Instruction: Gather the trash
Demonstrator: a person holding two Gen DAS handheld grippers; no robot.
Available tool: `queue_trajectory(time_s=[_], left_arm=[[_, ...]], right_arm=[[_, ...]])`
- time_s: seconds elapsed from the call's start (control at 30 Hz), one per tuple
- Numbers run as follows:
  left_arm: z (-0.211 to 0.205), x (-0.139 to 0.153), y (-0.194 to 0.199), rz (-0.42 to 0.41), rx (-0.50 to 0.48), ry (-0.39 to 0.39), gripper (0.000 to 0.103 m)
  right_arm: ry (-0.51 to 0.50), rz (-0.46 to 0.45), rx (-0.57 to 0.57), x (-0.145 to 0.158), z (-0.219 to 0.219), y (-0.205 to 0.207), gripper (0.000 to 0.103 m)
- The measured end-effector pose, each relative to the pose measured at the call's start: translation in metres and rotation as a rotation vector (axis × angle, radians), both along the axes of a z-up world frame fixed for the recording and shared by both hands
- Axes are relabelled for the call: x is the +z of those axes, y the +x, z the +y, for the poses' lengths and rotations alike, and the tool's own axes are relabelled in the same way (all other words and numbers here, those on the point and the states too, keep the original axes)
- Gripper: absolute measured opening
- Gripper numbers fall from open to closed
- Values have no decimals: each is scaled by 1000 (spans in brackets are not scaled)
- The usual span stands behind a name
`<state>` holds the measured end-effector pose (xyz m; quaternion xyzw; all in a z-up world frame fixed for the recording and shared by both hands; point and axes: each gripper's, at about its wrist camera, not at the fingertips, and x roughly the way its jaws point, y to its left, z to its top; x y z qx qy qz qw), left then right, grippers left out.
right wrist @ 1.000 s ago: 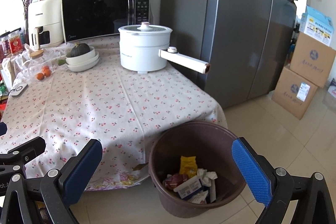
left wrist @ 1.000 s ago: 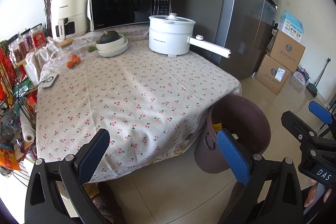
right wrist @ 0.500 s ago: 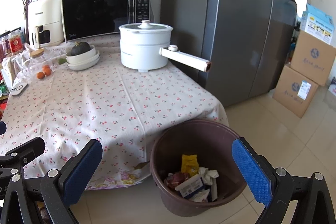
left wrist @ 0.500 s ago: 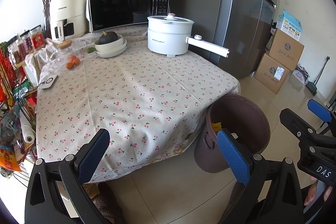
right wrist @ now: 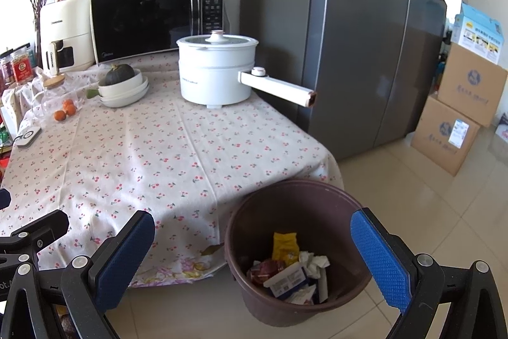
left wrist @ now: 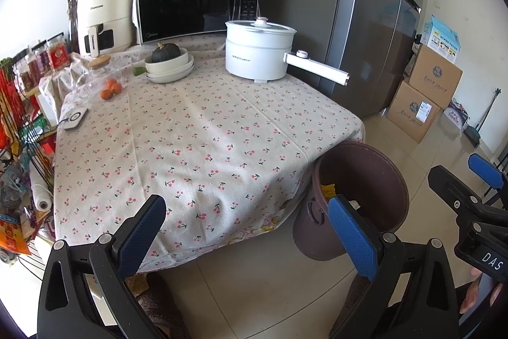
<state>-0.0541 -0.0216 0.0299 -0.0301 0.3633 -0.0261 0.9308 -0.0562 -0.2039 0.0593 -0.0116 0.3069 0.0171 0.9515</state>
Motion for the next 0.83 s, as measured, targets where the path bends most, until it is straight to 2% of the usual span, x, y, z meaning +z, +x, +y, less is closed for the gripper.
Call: queue_trajectory(time_s=[0.63,0.83], left_arm=[[-3,-1,-2,2,-16,12,103],[0,-3,-1,17,-20,-7,103]], right_arm=[[-3,6,0,-2,1,0,102],[-7,10,-2,-3,2,2,102]])
